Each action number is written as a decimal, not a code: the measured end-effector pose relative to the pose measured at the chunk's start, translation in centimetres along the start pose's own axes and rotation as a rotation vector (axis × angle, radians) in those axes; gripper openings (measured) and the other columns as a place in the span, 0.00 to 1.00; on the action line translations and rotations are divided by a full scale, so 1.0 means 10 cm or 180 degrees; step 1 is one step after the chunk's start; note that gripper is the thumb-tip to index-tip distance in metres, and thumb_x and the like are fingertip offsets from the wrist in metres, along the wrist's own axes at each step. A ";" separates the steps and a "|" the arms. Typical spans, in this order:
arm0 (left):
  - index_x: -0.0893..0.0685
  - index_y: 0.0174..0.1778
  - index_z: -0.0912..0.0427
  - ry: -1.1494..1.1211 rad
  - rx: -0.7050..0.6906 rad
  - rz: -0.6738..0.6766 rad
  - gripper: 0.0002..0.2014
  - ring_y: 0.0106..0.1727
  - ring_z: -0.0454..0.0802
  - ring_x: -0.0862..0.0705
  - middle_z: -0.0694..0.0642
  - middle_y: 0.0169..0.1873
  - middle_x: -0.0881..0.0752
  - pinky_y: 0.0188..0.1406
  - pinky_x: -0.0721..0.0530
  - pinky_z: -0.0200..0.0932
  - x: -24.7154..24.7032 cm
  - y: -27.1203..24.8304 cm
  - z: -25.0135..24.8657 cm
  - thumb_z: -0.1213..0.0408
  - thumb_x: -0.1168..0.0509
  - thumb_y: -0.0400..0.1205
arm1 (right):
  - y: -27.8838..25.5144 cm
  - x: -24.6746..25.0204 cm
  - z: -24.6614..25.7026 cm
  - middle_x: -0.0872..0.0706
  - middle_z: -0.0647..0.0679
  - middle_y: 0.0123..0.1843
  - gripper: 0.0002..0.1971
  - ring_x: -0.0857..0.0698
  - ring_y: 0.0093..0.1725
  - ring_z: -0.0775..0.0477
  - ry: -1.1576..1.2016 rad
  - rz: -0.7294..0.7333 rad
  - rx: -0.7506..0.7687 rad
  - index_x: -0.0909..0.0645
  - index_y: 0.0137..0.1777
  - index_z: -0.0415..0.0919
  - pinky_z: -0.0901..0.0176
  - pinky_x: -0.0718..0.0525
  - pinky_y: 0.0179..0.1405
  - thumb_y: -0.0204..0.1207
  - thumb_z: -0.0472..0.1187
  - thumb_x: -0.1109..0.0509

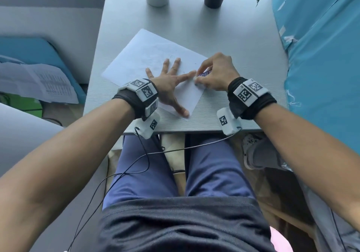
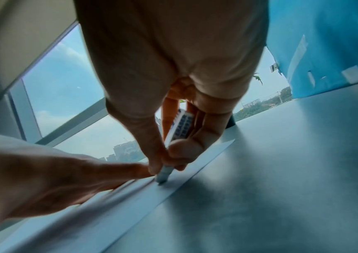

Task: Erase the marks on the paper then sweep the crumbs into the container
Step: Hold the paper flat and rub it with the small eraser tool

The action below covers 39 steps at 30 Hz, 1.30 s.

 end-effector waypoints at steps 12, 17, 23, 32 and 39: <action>0.70 0.82 0.29 0.0149 0.0046 0.0112 0.76 0.80 0.60 0.82 0.50 0.80 0.82 0.68 0.68 0.89 -0.04 0.00 -0.01 0.25 0.21 0.49 | -0.22 -0.30 0.29 0.15 0.57 0.35 0.05 0.18 0.34 0.62 -0.0112 0.0356 0.0484 0.08 0.42 0.45 0.82 0.27 0.32 0.65 0.42 0.20; 0.70 0.81 0.28 0.0087 -0.0018 0.0088 0.76 0.79 0.60 0.83 0.51 0.79 0.83 0.67 0.70 0.89 -0.07 0.01 -0.01 0.24 0.22 0.47 | -0.29 -0.33 0.35 0.10 0.53 0.39 0.06 0.13 0.39 0.57 -0.0202 0.0506 0.0698 0.07 0.43 0.45 0.73 0.18 0.40 0.66 0.42 0.19; 0.60 0.86 0.33 -0.0011 0.0046 -0.0351 0.67 0.85 0.59 0.71 0.54 0.85 0.72 0.73 0.63 0.86 0.04 -0.03 0.05 0.20 0.29 0.55 | 0.05 -0.11 0.12 0.12 0.51 0.34 0.08 0.14 0.40 0.55 -0.0077 0.0160 0.0351 0.07 0.42 0.45 0.67 0.16 0.49 0.64 0.45 0.19; 0.66 0.85 0.34 -0.0034 0.0257 -0.0269 0.67 0.84 0.60 0.74 0.50 0.84 0.74 0.72 0.64 0.87 -0.03 -0.09 0.14 0.17 0.35 0.56 | -0.31 -0.38 0.32 0.13 0.53 0.32 0.07 0.13 0.36 0.58 -0.0255 0.0735 0.0667 0.07 0.42 0.45 0.76 0.22 0.37 0.65 0.43 0.18; 0.66 0.85 0.34 -0.0055 0.0306 -0.0247 0.67 0.84 0.60 0.74 0.49 0.84 0.74 0.71 0.64 0.87 -0.03 -0.09 0.13 0.18 0.33 0.57 | -0.18 -0.27 0.20 0.14 0.54 0.32 0.07 0.18 0.33 0.62 -0.0241 0.0460 0.0429 0.07 0.43 0.47 0.84 0.28 0.34 0.65 0.44 0.19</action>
Point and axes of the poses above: each hand's wrist, its own y-axis towards the middle knuckle, its own x-axis out of the back of the hand, z = x × y, the point moved 9 cm from there along y, towards the middle knuckle
